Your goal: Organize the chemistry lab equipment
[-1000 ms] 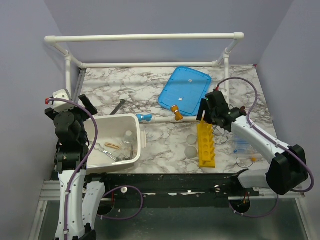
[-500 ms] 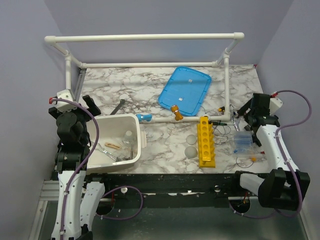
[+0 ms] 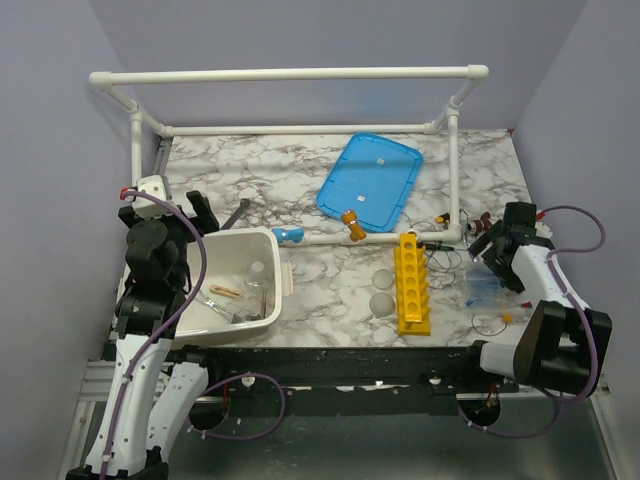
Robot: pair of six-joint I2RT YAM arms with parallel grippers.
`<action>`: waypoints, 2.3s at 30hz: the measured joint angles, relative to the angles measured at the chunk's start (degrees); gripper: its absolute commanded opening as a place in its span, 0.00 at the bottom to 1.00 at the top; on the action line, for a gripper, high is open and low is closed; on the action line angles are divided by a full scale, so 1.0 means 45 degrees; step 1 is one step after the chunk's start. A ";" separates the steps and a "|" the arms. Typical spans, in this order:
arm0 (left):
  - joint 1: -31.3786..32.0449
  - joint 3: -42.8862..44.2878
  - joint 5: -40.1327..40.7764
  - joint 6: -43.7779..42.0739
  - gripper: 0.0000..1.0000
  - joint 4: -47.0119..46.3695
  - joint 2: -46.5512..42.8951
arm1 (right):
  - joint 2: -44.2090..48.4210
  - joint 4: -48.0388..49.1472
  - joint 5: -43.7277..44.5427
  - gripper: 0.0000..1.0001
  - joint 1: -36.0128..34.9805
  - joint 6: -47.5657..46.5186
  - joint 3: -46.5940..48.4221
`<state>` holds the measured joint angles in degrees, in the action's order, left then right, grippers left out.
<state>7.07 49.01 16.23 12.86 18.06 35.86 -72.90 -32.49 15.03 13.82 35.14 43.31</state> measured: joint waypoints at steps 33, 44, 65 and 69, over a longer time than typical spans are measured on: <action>0.0627 0.0000 0.0010 -0.0146 0.99 0.0000 -0.0078 | -0.0855 0.0729 -0.2040 0.01 0.0015 0.0350 0.0321; 0.0627 0.0000 0.0010 -0.0151 0.99 0.0000 -0.0151 | 0.1613 0.0466 -0.2040 0.01 0.0015 0.0223 0.1758; 0.0627 -0.0170 0.0141 -0.0204 0.99 -0.0092 -0.0500 | -0.0685 0.2317 -0.2914 0.01 -1.1327 0.1098 0.7606; 0.0627 -0.0228 0.0393 -0.0209 0.99 -0.0204 -0.0709 | -0.2526 0.3429 -0.2914 0.01 -1.3721 0.1185 0.8777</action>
<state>9.89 47.99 18.00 11.92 17.15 32.67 -84.27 -17.06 1.91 -47.92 40.47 82.81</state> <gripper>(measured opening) 0.987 0.292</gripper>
